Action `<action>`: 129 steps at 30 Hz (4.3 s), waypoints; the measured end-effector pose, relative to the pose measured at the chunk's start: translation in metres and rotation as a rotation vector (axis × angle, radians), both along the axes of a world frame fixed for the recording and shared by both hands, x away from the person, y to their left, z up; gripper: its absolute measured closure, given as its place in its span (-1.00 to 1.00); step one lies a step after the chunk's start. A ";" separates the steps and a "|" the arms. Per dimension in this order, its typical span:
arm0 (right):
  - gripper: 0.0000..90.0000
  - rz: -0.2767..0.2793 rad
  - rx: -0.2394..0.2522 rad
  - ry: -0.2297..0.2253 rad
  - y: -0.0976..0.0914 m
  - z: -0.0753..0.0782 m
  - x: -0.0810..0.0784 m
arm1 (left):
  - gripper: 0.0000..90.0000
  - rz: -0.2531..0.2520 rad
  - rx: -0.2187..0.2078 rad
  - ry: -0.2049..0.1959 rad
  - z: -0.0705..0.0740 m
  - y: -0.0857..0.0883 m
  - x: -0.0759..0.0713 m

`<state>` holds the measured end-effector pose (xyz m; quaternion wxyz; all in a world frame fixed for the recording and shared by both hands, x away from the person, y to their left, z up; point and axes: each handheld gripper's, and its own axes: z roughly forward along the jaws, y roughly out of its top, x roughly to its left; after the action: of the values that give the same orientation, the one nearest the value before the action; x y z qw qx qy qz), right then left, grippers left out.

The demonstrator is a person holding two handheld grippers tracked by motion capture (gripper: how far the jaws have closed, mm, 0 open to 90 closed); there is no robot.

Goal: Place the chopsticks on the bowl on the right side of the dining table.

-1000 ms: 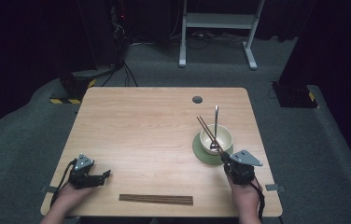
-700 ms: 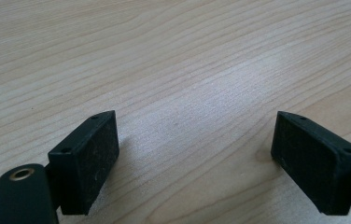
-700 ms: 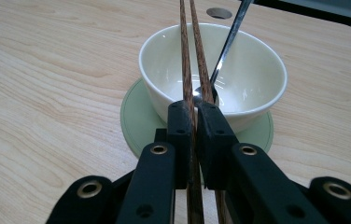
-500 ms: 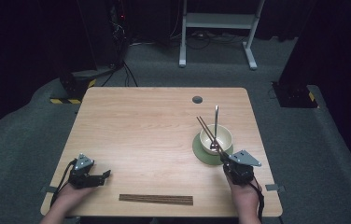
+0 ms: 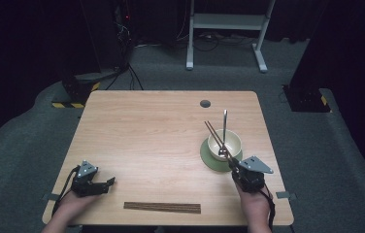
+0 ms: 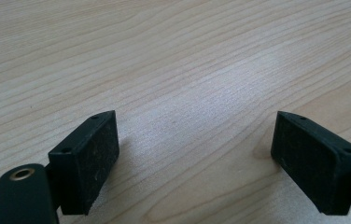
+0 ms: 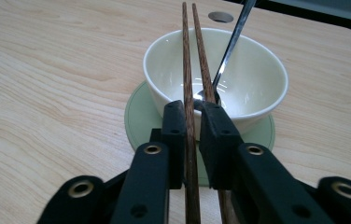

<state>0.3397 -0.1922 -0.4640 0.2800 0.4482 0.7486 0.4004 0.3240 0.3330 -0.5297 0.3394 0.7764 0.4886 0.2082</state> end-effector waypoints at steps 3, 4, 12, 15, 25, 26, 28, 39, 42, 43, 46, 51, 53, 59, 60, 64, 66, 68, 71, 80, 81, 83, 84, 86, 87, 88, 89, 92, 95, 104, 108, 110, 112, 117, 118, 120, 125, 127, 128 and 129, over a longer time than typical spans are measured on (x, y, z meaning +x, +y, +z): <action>0.48 -0.014 0.017 -0.014 -0.004 0.004 -0.004 | -0.66 0.000 0.000 0.000 0.000 0.000 0.000; 0.40 -0.019 0.025 -0.013 -0.006 0.004 -0.004 | -0.66 0.000 0.000 0.000 0.000 0.000 0.000; 0.13 -0.036 0.074 0.030 -0.021 -0.003 -0.008 | -0.66 -0.001 0.001 0.001 0.000 0.000 0.000; 0.13 -0.023 0.077 0.043 -0.020 -0.006 -0.007 | -0.67 -0.002 0.002 0.002 0.000 0.000 0.000; 0.39 -0.010 0.040 0.059 -0.012 -0.012 -0.006 | -0.66 0.000 0.002 0.003 0.000 0.000 0.000; 0.42 -0.013 0.039 0.060 -0.011 -0.013 -0.006 | -0.66 0.000 0.002 0.003 0.000 0.000 0.000; 0.49 -0.011 0.030 0.057 -0.009 -0.013 -0.006 | -0.66 -0.001 0.002 0.003 0.000 0.000 0.000; 0.62 0.004 0.015 0.053 -0.003 -0.012 -0.005 | -0.66 -0.004 0.001 0.002 0.000 0.000 0.001; 0.67 0.012 0.018 0.053 -0.003 -0.011 -0.006 | -0.67 -0.005 0.001 0.001 0.000 0.000 0.001; 0.67 0.012 0.018 0.053 -0.003 -0.011 -0.006 | -0.67 -0.005 0.001 0.001 0.000 0.000 0.001; 0.67 0.020 0.022 0.054 -0.004 -0.011 -0.007 | -0.67 -0.005 0.001 0.001 0.000 0.000 0.001; 0.67 0.026 0.032 0.065 -0.004 -0.011 -0.010 | -0.66 -0.005 0.001 0.001 0.000 0.000 0.001; 0.67 0.033 0.025 0.060 -0.003 -0.010 -0.011 | -0.66 -0.005 0.001 0.001 0.000 0.000 0.001; 0.56 0.032 0.011 0.064 0.000 -0.012 -0.010 | -0.67 -0.008 -0.001 0.001 0.000 0.000 0.001; 0.54 0.026 0.005 0.065 0.000 -0.013 -0.009 | -0.67 -0.010 0.000 0.001 0.000 0.000 0.002; 0.53 0.016 0.002 0.064 -0.002 -0.014 -0.010 | -0.67 -0.013 0.005 0.001 0.000 -0.001 0.002; 0.53 0.007 0.000 0.061 -0.004 -0.014 -0.010 | -0.67 -0.014 0.005 0.001 0.000 -0.001 0.003; 0.52 -0.002 0.000 0.058 -0.006 -0.013 -0.010 | -0.67 -0.014 0.005 0.001 0.000 -0.001 0.003; 0.51 -0.012 0.000 0.055 -0.009 -0.013 -0.009 | -0.67 -0.013 0.004 0.000 0.000 -0.001 0.002; 0.51 -0.033 0.006 0.053 -0.012 -0.013 -0.007 | -0.63 -0.022 -0.012 0.025 0.003 -0.002 0.002; 0.50 -0.033 0.007 0.053 -0.012 -0.013 -0.007 | -0.63 -0.027 -0.010 0.025 0.004 -0.004 0.002; 0.47 -0.032 0.007 0.052 -0.012 -0.013 -0.006 | -0.63 -0.035 -0.009 0.020 0.006 -0.006 0.002; 0.44 -0.032 0.007 0.052 -0.013 -0.013 -0.006 | -0.63 -0.034 -0.013 0.014 0.009 -0.008 0.002; 0.42 -0.035 0.011 0.055 -0.014 -0.013 -0.005 | -0.65 -0.025 -0.026 -0.003 0.014 -0.011 0.002; 0.41 -0.036 0.012 0.052 -0.015 -0.013 -0.005 | -0.65 -0.015 -0.032 -0.017 0.018 -0.014 0.002; 0.39 -0.041 0.012 0.054 -0.016 -0.013 -0.005 | -0.65 -0.009 -0.036 -0.041 0.025 -0.018 0.002; 0.37 -0.048 0.016 0.051 -0.017 -0.013 -0.006 | -0.65 -0.009 -0.042 -0.059 0.032 -0.022 0.003; 0.34 -0.057 0.016 0.047 -0.020 -0.012 -0.006 | -0.64 -0.013 -0.046 -0.099 0.049 -0.037 0.008; 0.34 -0.070 0.018 0.037 -0.022 -0.012 -0.007 | -0.63 -0.022 -0.052 -0.108 0.057 -0.053 0.017; 0.34 -0.076 0.011 0.032 -0.019 -0.013 -0.007 | -0.66 -0.081 -0.016 -0.127 0.060 -0.130 0.062; 0.34 -0.079 0.015 0.033 -0.020 -0.013 -0.007 | -0.64 -0.087 -0.012 -0.149 0.065 -0.164 0.083; 0.34 -0.077 0.015 0.032 -0.020 -0.013 -0.007 | -0.60 -0.094 -0.002 -0.161 0.064 -0.183 0.094; 0.34 -0.077 0.017 0.031 -0.020 -0.013 -0.007 | -0.59 -0.100 0.006 -0.161 0.063 -0.196 0.102; 0.34 -0.086 0.012 0.026 -0.021 -0.013 -0.008 | -0.55 -0.117 0.013 -0.167 0.059 -0.228 0.118; 0.34 -0.089 0.012 0.025 -0.022 -0.013 -0.008 | -0.54 -0.124 0.012 -0.169 0.059 -0.232 0.120; 0.34 -0.089 0.020 0.027 -0.024 -0.013 -0.008 | -0.51 -0.130 0.015 -0.173 0.058 -0.240 0.122; 0.31 -0.091 0.024 0.017 -0.028 -0.010 -0.007 | -0.48 -0.131 0.005 -0.176 0.057 -0.252 0.124; 0.30 -0.095 0.014 0.017 -0.029 -0.011 -0.005 | -0.47 -0.135 0.001 -0.172 0.056 -0.257 0.125; 0.27 -0.099 0.014 0.019 -0.031 -0.012 -0.004 | -0.47 -0.134 -0.001 -0.172 0.056 -0.259 0.125; 0.25 -0.102 0.014 0.019 -0.032 -0.012 -0.004 | -0.47 -0.136 -0.004 -0.173 0.055 -0.260 0.126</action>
<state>0.3362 -0.2243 -0.4760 0.2897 0.4915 0.7245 0.3867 0.4499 0.0730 -0.4746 0.3953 0.7862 0.4039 0.2499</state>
